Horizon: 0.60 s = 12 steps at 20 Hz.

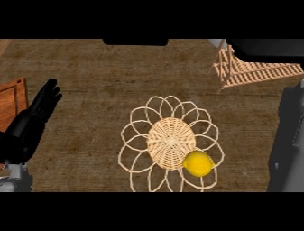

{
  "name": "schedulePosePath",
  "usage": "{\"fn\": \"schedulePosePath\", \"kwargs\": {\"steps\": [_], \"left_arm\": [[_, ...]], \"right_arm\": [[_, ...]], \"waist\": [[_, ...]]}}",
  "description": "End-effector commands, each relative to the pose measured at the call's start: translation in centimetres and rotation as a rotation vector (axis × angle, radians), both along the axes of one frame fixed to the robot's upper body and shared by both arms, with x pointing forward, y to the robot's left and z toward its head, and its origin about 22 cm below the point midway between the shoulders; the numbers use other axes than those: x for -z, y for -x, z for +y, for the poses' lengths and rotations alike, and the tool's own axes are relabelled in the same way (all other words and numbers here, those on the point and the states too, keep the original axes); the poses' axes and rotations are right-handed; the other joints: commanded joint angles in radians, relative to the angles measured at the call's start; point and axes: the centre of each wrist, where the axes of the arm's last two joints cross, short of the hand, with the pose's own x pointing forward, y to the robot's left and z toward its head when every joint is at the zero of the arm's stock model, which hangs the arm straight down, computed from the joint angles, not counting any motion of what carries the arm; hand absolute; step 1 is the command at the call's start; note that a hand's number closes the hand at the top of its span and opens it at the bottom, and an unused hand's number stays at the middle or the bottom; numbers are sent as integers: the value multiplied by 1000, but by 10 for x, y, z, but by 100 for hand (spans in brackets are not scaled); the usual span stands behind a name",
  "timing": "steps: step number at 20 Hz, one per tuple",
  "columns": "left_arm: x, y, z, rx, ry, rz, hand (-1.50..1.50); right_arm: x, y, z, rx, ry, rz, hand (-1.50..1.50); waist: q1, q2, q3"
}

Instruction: Pick the cupcake from the placemat and place it in the tiered shelf

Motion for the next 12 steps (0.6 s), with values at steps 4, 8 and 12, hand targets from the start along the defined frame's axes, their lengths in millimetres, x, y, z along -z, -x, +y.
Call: {"fn": "schedulePosePath", "kwargs": {"steps": [4, 8, 12], "left_arm": [[-5, 2, 4, 1, -12, -17, 0], [3, -3, 0, 13, -9, -3, 0], [5, 0, -7, 0, 2, 3, 0]], "right_arm": [[-16, -12, -33, 357, 856, 7, 150], [-20, -38, -38, 390, 1016, -31, 150], [-15, -73, -43, 399, 1046, -96, 150]], "waist": [[-7, 4, -10], [4, 7, -4], [6, 4, -2]]}}
